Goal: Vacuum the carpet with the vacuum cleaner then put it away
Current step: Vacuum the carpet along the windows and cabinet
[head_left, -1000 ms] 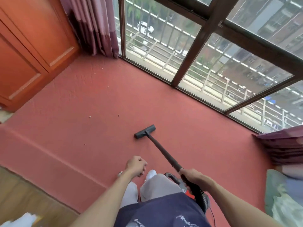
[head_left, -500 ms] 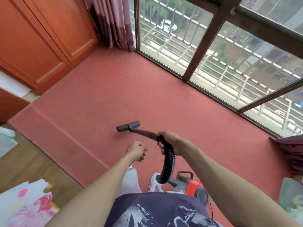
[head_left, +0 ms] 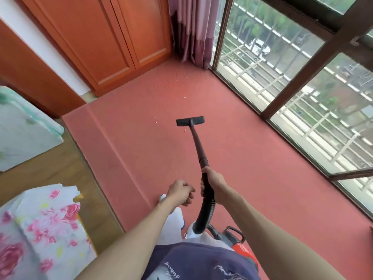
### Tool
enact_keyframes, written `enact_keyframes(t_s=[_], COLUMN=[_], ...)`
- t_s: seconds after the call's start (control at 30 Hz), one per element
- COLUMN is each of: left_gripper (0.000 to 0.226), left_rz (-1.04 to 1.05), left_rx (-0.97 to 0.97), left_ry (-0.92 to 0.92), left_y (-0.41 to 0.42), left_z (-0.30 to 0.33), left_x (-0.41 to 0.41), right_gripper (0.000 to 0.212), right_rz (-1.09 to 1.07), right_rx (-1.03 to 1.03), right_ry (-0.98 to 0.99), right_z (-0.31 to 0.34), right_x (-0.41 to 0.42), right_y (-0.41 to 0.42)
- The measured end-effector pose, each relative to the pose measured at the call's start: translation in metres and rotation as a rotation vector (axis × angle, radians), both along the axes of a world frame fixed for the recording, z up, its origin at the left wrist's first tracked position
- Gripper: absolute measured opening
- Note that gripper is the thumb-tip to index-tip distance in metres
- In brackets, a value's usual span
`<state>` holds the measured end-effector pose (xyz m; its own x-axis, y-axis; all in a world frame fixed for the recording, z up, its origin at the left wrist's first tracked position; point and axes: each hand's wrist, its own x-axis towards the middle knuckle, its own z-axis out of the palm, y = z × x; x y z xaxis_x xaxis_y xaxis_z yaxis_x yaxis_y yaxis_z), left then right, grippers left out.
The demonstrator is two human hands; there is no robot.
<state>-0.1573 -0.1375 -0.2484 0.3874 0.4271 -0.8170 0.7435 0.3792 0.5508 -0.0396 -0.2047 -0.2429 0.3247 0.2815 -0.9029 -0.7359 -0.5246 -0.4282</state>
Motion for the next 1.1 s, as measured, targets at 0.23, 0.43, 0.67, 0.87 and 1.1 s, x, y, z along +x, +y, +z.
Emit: enact_keyframes(t_s=[0.23, 0.43, 0.67, 0.87, 1.1], left_gripper=[0.019, 0.022, 0.018, 0.019, 0.017], left_rz=[0.008, -0.031, -0.031, 0.129, 0.191], left_rx=[-0.073, -0.137, -0.113, -0.041, -0.089], left_ry=[0.035, 0.06, 0.052, 0.001, 0.044], left_y=[0.025, 0.059, 0.108, 0.135, 0.094], left_z=[-0.02, -0.04, -0.045, -0.036, -0.046], left_x=[0.005, 0.016, 0.042, 0.05, 0.077], right_gripper=[0.022, 0.023, 0.018, 0.015, 0.02], right_rz=[-0.072, -0.032, 0.125, 0.211, 0.172], right_rx=[-0.048, -0.16, -0.198, -0.185, -0.023], right_ry=[0.115, 0.197, 0.085, 0.013, -0.048], right_z=[-0.024, -0.044, -0.057, -0.09, -0.093], right_x=[0.002, -0.005, 0.028, 0.088, 0.108], right_y=[0.009, 0.018, 0.082, 0.153, 0.133])
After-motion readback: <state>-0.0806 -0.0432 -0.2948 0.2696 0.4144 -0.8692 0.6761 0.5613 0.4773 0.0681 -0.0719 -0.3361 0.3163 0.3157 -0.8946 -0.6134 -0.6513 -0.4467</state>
